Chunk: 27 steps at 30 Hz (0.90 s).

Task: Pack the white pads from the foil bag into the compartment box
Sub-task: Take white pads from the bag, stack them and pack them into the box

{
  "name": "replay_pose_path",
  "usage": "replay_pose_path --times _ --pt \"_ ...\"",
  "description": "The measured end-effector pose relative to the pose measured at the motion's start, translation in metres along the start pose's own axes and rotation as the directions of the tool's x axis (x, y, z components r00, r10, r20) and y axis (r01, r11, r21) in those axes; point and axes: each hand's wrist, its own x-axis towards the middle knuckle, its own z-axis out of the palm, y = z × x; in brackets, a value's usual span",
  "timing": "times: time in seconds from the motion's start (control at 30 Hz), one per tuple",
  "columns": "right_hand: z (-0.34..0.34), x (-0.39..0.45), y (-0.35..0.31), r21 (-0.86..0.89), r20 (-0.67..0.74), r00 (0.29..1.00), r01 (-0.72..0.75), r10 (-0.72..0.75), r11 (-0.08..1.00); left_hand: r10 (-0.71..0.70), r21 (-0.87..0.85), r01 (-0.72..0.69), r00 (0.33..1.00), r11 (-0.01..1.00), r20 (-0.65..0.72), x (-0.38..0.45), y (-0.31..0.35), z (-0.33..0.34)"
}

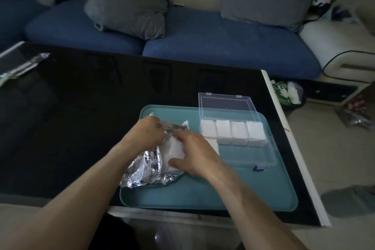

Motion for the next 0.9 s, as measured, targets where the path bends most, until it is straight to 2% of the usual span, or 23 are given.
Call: replay_pose_path --times 0.37,0.53,0.67,0.8,0.9 --pt "0.011 0.005 0.002 0.032 0.075 0.997 -0.033 0.03 0.999 -0.009 -0.002 0.01 0.998 1.0 0.055 0.001 0.0 0.001" --pt "0.012 0.005 -0.002 -0.046 -0.015 1.0 0.01 -0.01 0.999 -0.011 0.021 0.009 0.999 1.0 0.052 -0.001 0.002 0.0" --pt "0.003 0.006 0.003 -0.053 -0.093 0.995 -0.031 0.026 0.998 -0.001 0.07 -0.002 0.999 0.998 0.04 -0.003 0.003 -0.001" --pt "-0.004 0.003 0.009 0.043 -0.153 0.986 -0.068 0.074 0.997 0.053 0.138 -0.053 0.999 0.989 0.005 -0.006 0.007 0.0" --pt "-0.023 -0.001 0.013 0.269 -0.239 0.959 -0.086 0.153 0.959 0.068 0.174 -0.066 0.998 0.983 -0.009 -0.008 0.01 -0.001"
